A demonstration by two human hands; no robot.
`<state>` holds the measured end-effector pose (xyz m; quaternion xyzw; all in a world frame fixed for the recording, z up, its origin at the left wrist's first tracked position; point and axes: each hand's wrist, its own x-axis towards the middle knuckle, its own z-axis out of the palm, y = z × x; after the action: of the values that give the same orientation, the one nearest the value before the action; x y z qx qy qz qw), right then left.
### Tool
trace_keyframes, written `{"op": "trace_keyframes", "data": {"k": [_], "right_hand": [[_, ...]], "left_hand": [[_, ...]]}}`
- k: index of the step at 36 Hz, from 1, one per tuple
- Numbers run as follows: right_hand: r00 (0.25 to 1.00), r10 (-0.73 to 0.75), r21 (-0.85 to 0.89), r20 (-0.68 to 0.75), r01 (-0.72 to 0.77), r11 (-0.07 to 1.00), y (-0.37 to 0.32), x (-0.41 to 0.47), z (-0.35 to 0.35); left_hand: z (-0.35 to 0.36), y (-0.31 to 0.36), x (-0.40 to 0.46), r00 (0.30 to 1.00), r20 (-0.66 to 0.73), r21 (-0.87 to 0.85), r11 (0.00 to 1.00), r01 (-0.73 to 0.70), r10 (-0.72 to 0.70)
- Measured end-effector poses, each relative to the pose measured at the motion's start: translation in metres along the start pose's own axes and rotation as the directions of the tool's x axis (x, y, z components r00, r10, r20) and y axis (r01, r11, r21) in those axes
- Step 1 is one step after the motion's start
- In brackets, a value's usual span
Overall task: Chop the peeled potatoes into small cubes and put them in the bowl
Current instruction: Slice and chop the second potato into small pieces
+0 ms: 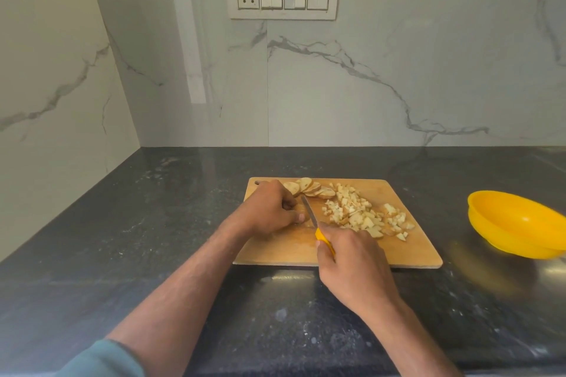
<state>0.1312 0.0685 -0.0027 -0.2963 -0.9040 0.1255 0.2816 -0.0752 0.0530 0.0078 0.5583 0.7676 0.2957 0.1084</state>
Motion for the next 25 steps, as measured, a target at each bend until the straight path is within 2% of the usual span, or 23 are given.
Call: {"op": "trace_keyframes", "data": {"k": [7, 13, 19, 25], "right_hand": [[1.000, 0.005, 0.029, 0.013, -0.006, 1.000, 0.000, 0.002, -0.002], [0.994, 0.048, 0.020, 0.101, -0.050, 0.999, 0.001, 0.007, -0.005], [0.990, 0.049, 0.044, 0.132, -0.056, 0.998, 0.004, 0.018, -0.001], [0.984, 0.071, -0.056, 0.164, -0.062, 0.996, -0.004, 0.026, 0.001]], "left_hand": [[0.001, -0.002, 0.002, 1.000, -0.002, 0.016, 1.000, -0.005, 0.005], [0.000, -0.003, 0.004, 1.000, 0.001, 0.044, 0.999, -0.013, 0.013], [0.000, -0.004, 0.005, 1.000, 0.016, 0.060, 0.998, -0.013, 0.013], [-0.001, 0.000, 0.002, 1.000, 0.023, 0.070, 0.997, -0.009, 0.008]]}}
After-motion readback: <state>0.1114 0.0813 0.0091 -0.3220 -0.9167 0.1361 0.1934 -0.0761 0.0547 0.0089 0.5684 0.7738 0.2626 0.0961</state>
